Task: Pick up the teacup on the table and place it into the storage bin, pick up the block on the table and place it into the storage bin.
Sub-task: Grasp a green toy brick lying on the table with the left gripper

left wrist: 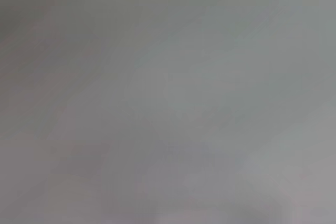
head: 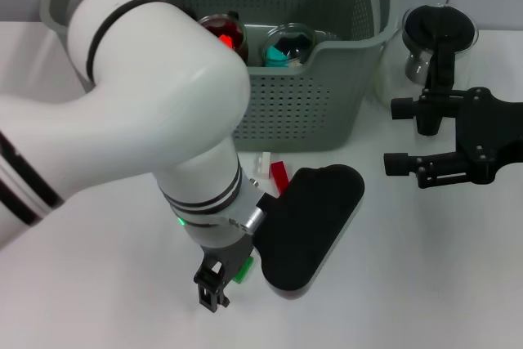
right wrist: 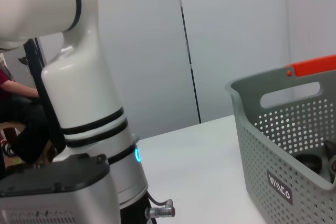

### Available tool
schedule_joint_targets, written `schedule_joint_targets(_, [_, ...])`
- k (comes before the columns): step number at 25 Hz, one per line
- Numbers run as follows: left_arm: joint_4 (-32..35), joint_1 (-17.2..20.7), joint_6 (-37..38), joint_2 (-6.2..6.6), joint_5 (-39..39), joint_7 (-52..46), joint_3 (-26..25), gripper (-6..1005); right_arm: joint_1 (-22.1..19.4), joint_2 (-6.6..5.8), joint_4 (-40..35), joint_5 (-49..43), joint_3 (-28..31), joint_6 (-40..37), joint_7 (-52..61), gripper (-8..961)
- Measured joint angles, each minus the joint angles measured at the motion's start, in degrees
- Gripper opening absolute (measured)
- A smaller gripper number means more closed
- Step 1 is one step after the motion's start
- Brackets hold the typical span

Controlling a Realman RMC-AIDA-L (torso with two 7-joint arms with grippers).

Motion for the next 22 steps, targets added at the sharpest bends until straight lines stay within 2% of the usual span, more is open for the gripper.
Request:
schedule_joint_targets(9, [-2.4, -1.7, -1.5, 0.00, -0.5, -0.2, 0.0, 857, -0.4, 0.00, 0.2, 0.0, 0.0, 0.0, 0.0, 928])
schedule_joint_targets(14, [-5.8, -4.0, -1.6, 0.00, -0.7, -1.4, -0.3, 849, -0.4, 0.00, 0.2, 0.0, 0.0, 0.0, -0.2, 927])
schedule_joint_targets(19, [-7.3, -4.9, -2.3, 0.00, -1.1, -1.5, -0.4, 612, -0.4, 0.00, 0.3, 0.0, 0.0, 0.2, -0.4, 927])
schedule_joint_targets(22, [-7.9, -5.4, -2.6, 0.00, -1.4, -1.5, -0.4, 567, -0.4, -0.01, 0.6, 0.0, 0.0, 0.3, -0.5, 927])
